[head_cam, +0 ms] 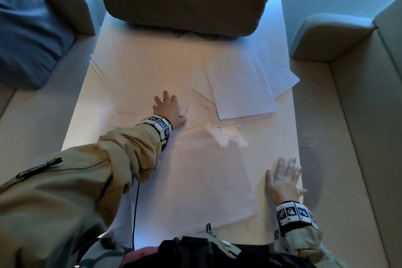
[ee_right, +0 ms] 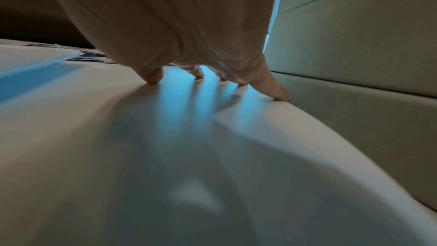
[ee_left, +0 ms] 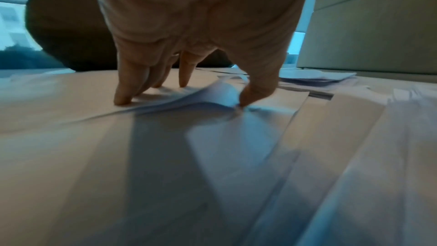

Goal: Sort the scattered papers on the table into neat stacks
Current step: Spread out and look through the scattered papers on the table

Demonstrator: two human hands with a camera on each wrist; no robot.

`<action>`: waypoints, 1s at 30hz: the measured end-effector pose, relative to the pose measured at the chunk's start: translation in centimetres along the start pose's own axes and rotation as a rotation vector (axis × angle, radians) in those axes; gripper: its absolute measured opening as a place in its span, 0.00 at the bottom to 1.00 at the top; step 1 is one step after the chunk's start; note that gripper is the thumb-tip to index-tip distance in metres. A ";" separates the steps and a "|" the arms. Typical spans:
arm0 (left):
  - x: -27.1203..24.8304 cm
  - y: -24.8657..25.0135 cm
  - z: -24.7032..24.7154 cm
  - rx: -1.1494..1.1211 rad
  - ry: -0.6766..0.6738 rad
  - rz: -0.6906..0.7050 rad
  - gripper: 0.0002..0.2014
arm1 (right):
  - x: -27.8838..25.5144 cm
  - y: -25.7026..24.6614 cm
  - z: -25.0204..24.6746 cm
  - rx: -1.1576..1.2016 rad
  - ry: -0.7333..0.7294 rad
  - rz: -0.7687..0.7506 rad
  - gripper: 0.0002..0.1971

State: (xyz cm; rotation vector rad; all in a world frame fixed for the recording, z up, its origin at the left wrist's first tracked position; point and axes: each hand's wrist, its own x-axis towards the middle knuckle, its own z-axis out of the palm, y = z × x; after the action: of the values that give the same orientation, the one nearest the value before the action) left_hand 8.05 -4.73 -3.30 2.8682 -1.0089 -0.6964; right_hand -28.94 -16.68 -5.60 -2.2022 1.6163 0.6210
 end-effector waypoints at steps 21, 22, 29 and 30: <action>0.1 -0.2 -0.8 -0.025 -0.090 0.040 0.50 | -0.1 -1.0 -0.7 0.015 -0.015 0.017 0.33; 0.1 0.0 -1.0 -0.013 -0.089 0.037 0.48 | -0.1 -1.0 -0.7 0.018 -0.012 0.014 0.33; 0.1 -0.6 -3.9 0.015 0.054 0.104 0.12 | -0.1 -0.7 -0.9 0.003 -0.012 0.001 0.34; -0.1 -0.8 -4.3 -0.013 0.101 0.102 0.08 | 0.0 -0.6 -1.0 0.005 -0.015 -0.004 0.34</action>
State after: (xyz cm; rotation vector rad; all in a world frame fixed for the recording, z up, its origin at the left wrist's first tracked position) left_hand 10.28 -4.53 0.47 2.7851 -1.1225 -0.5440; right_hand -28.23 -17.00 -4.74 -2.1914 1.6040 0.6303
